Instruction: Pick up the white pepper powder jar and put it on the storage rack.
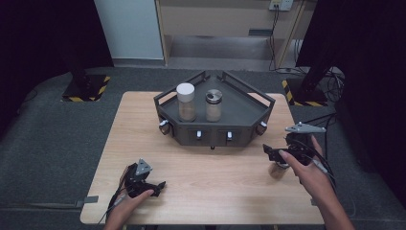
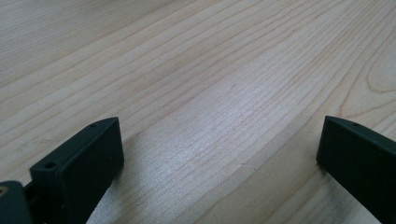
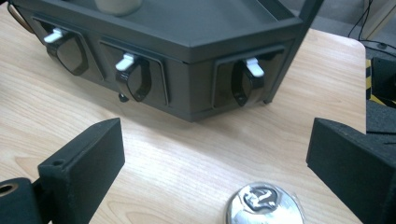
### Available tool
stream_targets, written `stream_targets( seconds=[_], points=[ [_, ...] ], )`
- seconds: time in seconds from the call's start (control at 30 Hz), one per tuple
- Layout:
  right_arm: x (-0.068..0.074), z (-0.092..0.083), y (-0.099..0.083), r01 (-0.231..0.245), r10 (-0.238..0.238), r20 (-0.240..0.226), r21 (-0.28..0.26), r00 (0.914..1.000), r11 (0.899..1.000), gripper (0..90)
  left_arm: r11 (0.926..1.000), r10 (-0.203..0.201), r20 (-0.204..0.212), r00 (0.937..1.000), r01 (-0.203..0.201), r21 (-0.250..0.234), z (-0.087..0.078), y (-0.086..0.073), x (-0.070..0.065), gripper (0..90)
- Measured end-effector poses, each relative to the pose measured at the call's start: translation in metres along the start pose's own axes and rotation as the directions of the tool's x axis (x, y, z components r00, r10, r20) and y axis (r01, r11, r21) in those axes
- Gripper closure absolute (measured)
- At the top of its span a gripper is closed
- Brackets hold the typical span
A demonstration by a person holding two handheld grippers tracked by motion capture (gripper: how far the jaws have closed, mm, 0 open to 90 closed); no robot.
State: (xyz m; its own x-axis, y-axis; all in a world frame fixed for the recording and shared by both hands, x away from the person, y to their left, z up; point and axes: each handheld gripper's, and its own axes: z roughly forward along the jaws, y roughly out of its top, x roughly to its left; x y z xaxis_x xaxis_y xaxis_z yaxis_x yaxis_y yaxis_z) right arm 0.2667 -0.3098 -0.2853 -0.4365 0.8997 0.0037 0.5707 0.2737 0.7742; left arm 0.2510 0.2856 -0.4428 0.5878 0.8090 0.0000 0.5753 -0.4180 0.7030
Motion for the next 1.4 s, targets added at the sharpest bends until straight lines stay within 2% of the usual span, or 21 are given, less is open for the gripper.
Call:
stream_targets(
  seconds=[0.77,1.4],
  points=[
    [-0.01,-0.006,-0.025,-0.039,0.039,0.019,0.006,0.9991,0.999,4.2,1.0,0.0,0.0,1.0,0.0,0.0,0.0,0.0,0.0,0.0],
    [-0.017,-0.006,-0.046,-0.069,0.068,0.043,0.035,0.9968,0.997,4.2,1.0,0.001,0.0,1.0,-0.001,0.0,0.0,0.0,0.0,0.0]
  ],
)
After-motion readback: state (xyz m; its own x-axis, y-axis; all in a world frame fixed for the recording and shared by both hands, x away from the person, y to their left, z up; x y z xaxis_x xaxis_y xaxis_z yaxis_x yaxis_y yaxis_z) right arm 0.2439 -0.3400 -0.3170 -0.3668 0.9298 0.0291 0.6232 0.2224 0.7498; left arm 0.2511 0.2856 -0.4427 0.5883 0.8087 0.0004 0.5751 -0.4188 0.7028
